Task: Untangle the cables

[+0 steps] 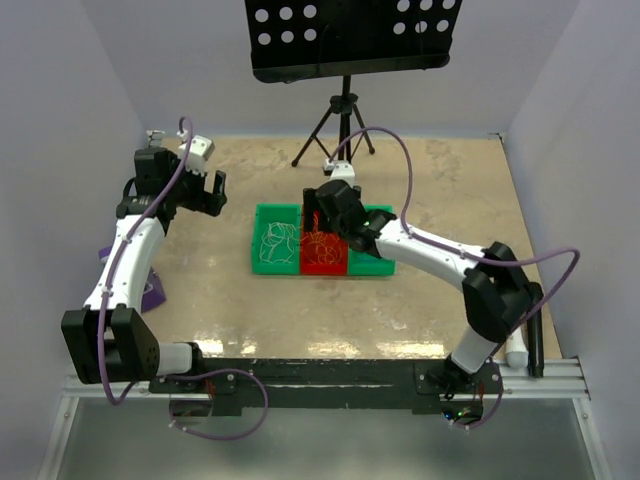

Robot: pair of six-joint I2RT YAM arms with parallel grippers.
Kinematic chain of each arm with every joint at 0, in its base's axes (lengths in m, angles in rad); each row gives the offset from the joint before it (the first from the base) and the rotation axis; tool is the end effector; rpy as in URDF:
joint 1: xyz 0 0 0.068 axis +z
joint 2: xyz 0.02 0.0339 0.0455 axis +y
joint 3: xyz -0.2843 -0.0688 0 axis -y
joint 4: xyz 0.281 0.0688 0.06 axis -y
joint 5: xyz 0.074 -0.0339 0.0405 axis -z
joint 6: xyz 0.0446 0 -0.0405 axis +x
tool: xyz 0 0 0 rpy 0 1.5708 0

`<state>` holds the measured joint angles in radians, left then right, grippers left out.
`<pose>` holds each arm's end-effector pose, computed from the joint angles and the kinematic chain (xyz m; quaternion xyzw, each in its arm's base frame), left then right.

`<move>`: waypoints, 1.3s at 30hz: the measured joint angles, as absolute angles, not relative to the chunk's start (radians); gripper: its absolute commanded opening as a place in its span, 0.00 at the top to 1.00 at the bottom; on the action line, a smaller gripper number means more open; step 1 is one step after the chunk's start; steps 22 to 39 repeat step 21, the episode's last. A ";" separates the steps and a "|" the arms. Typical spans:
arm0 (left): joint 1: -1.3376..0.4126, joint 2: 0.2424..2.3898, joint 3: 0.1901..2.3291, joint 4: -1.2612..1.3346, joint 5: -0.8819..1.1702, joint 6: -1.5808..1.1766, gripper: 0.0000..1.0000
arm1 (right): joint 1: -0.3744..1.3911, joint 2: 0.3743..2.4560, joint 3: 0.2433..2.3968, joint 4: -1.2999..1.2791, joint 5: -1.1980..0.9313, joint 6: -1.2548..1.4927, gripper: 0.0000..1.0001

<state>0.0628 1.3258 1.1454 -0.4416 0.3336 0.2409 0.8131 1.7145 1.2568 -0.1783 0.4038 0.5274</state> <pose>0.3329 0.0063 0.3302 0.1536 0.8670 -0.0779 0.4676 0.3095 0.3016 0.2562 -0.0351 0.8786 0.1339 0.4571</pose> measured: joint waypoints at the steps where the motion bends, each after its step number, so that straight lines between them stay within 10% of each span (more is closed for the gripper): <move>1: 0.063 1.327 1.145 -0.440 0.335 0.237 0.00 | 0.813 1.693 1.262 -0.183 0.404 0.523 0.08; 21: 0.064 1.305 0.981 -0.291 0.185 0.114 0.00 | 0.316 1.156 1.132 -0.179 0.217 0.406 0.01; 39: 0.064 1.305 0.981 -0.291 0.185 0.114 0.00 | 0.316 1.156 1.132 -0.179 0.217 0.406 0.01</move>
